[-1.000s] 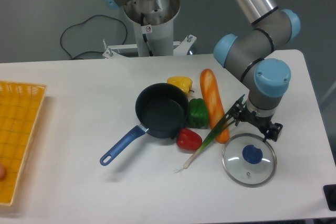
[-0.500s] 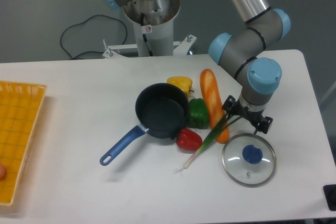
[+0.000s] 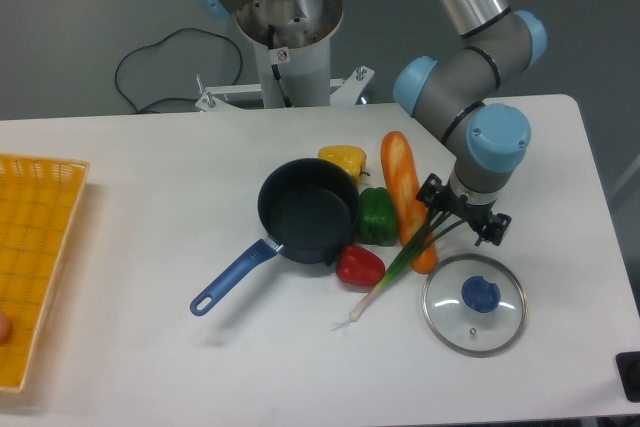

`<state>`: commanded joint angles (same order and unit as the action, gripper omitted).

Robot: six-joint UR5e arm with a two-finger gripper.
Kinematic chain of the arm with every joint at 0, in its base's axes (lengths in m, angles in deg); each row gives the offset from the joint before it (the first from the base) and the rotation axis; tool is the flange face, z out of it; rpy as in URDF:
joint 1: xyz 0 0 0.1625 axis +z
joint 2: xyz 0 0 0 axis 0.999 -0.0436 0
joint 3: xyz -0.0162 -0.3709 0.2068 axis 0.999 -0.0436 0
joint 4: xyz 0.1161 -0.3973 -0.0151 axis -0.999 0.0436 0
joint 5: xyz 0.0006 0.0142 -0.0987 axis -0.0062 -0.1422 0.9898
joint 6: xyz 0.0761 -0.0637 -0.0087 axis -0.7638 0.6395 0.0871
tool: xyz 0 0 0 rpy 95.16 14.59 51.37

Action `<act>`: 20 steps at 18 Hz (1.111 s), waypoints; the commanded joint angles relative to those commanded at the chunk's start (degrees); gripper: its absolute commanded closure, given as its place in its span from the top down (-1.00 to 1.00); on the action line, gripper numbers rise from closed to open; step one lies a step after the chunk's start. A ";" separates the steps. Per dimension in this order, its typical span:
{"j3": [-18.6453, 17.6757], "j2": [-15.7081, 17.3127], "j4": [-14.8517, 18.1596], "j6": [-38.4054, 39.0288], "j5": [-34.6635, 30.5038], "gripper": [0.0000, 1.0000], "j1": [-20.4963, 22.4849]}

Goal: Pick up the green onion
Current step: 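Move the open gripper over the green onion's leafy end, then lower the gripper onto the green onion beside the red pepper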

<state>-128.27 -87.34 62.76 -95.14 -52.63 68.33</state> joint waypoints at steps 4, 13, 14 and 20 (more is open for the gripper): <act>0.53 1.05 0.35 1.66 0.09 1.00 -1.67; 5.36 -1.31 0.44 6.42 2.11 0.93 -5.54; 5.36 -1.66 0.44 6.50 2.11 0.92 -5.63; 5.89 -3.78 0.18 8.17 1.85 0.86 -7.12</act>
<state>-122.38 -91.11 62.93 -86.97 -50.78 61.21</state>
